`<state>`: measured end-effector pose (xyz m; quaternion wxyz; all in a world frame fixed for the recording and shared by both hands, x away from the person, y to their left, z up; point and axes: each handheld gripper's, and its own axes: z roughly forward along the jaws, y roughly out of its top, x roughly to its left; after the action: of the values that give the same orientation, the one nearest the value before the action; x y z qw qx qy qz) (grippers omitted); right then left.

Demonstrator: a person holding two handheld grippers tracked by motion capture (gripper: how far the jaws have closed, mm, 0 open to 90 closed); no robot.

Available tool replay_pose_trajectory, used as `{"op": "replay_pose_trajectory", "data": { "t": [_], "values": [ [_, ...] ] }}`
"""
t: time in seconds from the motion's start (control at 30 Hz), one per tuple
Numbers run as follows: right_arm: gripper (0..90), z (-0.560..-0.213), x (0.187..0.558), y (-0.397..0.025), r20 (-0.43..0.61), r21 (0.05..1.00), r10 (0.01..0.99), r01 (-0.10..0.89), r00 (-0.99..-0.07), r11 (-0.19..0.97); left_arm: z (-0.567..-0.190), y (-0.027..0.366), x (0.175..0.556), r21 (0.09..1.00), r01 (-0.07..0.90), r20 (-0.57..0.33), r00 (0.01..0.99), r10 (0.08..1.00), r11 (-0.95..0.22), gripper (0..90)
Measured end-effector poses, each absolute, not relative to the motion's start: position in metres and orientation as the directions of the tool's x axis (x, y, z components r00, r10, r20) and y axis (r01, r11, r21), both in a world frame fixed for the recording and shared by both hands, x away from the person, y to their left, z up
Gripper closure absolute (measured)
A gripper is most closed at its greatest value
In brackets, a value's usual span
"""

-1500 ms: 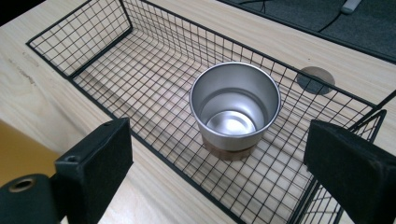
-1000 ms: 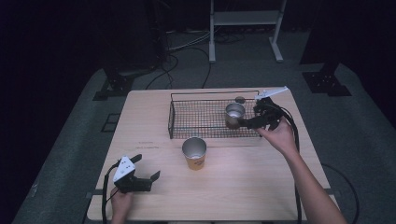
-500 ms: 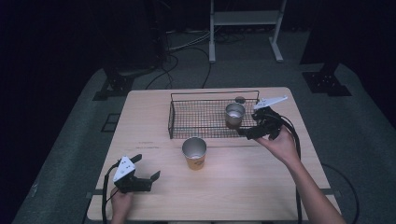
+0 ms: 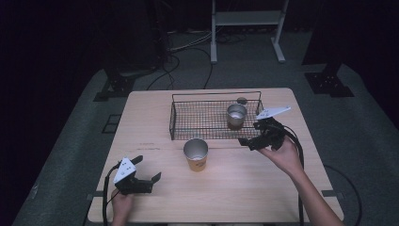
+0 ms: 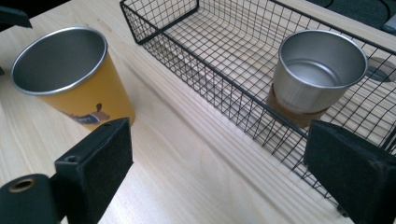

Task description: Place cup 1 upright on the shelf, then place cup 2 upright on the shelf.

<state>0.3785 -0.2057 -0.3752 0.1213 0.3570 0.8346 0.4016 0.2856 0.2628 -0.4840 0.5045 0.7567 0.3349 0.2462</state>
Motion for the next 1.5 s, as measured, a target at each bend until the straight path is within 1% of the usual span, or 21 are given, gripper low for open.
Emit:
{"op": "replay_pose_trajectory", "data": {
  "t": [0.43,0.73,1.5],
  "values": [
    [7.2,-0.385,0.359,-0.205,0.09,0.755,0.672,0.491,-0.735,0.435,-0.484,0.262,0.286,0.929,0.257,0.034,0.655,0.755,-0.265,0.0],
    [7.2,-0.395,0.344,-0.197,0.087,0.753,0.646,0.474,-0.759,0.456,-0.483,0.263,0.286,0.925,0.261,0.039,0.656,0.753,-0.276,0.0],
    [7.0,-0.404,0.322,-0.173,0.077,0.743,0.582,0.436,-0.809,0.508,-0.484,0.262,0.286,0.924,0.262,0.042,0.654,0.755,-0.278,0.0]
  ]
}}
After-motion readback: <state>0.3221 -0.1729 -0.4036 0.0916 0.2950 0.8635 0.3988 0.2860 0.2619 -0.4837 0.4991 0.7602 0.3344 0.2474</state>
